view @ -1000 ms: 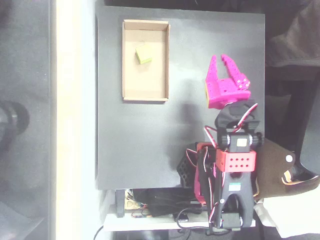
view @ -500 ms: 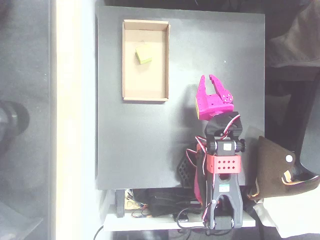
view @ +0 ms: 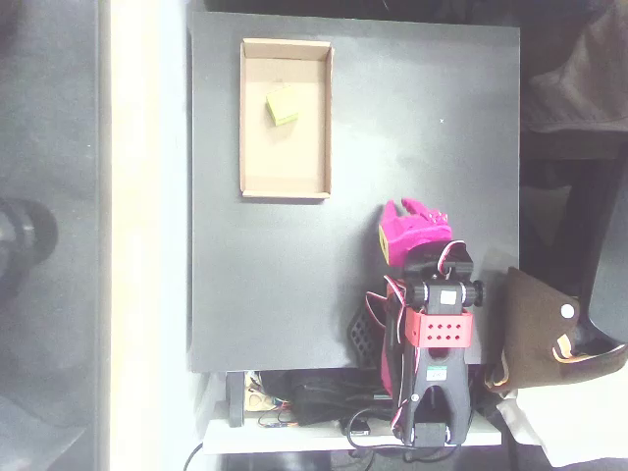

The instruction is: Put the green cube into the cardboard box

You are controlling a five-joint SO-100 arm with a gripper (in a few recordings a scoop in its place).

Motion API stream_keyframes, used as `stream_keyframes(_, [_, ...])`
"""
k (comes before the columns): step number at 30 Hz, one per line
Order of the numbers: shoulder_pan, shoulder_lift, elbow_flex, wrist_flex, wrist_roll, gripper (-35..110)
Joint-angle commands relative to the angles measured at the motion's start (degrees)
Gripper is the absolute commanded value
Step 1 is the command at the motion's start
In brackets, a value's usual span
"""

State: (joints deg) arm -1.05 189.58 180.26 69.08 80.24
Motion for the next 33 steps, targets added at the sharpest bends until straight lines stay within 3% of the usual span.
stream_keyframes(1, [-0.18,1.67,0.53,6.15,0.97,5])
stream_keyframes(33, [0.44,1.76,0.70,11.16,1.14,5])
